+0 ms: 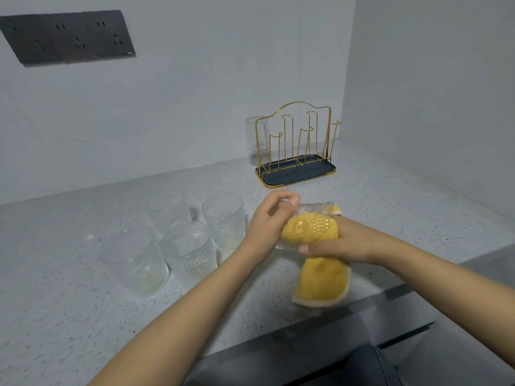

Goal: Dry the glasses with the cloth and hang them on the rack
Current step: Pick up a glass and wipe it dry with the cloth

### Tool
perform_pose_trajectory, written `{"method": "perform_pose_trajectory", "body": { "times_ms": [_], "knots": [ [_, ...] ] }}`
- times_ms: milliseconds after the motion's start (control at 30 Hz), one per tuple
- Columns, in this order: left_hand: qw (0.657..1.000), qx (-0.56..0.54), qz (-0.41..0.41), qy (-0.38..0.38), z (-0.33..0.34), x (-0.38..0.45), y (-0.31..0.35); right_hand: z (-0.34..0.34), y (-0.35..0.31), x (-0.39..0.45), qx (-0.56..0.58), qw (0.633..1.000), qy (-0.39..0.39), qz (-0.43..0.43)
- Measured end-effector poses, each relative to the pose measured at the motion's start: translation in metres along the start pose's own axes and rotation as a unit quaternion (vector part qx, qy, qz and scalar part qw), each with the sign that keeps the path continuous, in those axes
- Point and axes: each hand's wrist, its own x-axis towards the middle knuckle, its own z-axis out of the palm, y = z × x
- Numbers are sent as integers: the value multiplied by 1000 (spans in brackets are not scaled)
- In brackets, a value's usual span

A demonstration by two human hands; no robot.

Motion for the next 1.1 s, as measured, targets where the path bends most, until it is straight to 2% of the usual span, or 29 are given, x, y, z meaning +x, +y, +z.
{"method": "perform_pose_trajectory", "body": {
  "times_ms": [67,133,200,267,367,433,500,567,600,667,733,800,867,933,967,1033,1100],
  "knots": [
    [1000,5,-24,18,1,1,-1,7,1,-2,-71,997,14,-15],
    [991,30,-128,17,-2,7,9,13,3,-4,-133,990,35,-33],
    [969,13,-247,-3,-4,10,19,19,6,-4,-206,976,37,-66],
    [957,-14,-289,-18,-7,13,24,20,6,-3,-213,972,35,-87],
    [975,-71,-211,-23,-6,12,14,5,2,1,-125,990,33,-49],
    [995,-51,-89,-11,-3,4,2,-7,-2,3,53,997,47,21],
    [999,-10,38,17,4,-8,-10,-11,-5,3,207,976,18,63],
    [995,-11,85,57,9,-11,-15,-7,-5,1,196,979,-36,40],
    [996,-8,68,62,9,-9,-13,-5,-5,-2,166,985,-50,24],
    [998,35,-47,38,6,-2,0,1,-5,-6,22,999,-36,-16],
    [978,80,-193,-19,0,5,13,7,-1,-7,-181,983,-18,-37],
    [959,80,-265,-70,-6,5,19,11,2,-5,-244,969,-9,-28],
    [956,80,-257,-117,-8,4,15,5,4,-4,-207,978,-18,-14],
    [969,42,-205,-133,-9,1,5,-7,0,-6,-96,995,-31,14],
    [980,3,-164,-114,-7,-3,-2,-12,-2,-6,9,999,-31,33],
    [994,-65,-65,-51,1,-12,-14,-14,-5,-5,228,969,-37,84],
    [995,-98,-5,14,8,-13,-20,-10,-3,-3,299,950,-48,81]
  ]
}}
